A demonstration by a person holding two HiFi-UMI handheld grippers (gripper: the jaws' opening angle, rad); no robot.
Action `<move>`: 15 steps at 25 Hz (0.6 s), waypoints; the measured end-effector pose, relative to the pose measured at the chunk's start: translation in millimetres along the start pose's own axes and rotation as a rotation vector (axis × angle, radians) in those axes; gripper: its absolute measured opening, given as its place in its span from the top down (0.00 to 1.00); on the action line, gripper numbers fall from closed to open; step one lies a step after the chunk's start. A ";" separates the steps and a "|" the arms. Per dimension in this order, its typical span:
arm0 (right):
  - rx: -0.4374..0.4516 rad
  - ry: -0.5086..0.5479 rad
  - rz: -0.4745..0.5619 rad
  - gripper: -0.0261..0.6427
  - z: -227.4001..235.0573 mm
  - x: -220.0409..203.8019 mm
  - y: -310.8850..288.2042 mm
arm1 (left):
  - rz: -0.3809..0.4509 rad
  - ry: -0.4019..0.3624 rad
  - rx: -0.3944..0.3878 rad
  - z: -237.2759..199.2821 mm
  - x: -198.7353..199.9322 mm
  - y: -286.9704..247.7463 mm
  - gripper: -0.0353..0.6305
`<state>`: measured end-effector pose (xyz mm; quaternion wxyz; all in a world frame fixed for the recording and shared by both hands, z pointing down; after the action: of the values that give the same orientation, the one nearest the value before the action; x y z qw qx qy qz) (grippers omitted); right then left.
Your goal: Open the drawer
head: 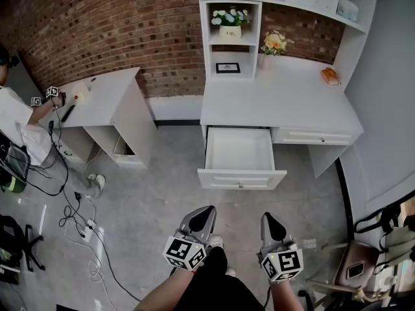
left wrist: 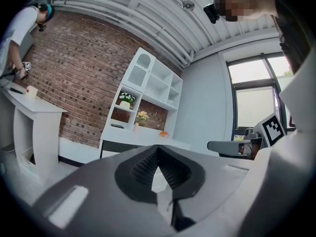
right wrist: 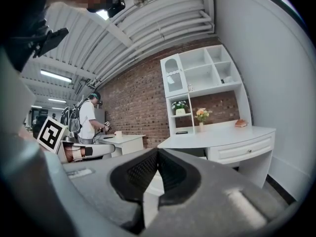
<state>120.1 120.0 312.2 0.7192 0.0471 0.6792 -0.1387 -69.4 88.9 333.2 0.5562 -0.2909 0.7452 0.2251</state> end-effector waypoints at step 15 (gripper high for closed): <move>0.019 0.008 0.054 0.96 -1.1 44.7 21.3 | 0.021 -0.020 -0.011 18.9 44.9 8.5 0.94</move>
<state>126.4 134.6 265.2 0.7194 0.0729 0.6792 -0.1257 -71.5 99.4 284.9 0.5596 -0.2839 0.7415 0.2377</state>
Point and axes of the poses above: the fingertips, and each gripper's own axes: y backward along the fingers, z to its right, x out of its top, the point moved 4 cm from there along y, backward along the fingers, and after that the axes turned 7 degrees about -x, right-handed, at the moved point
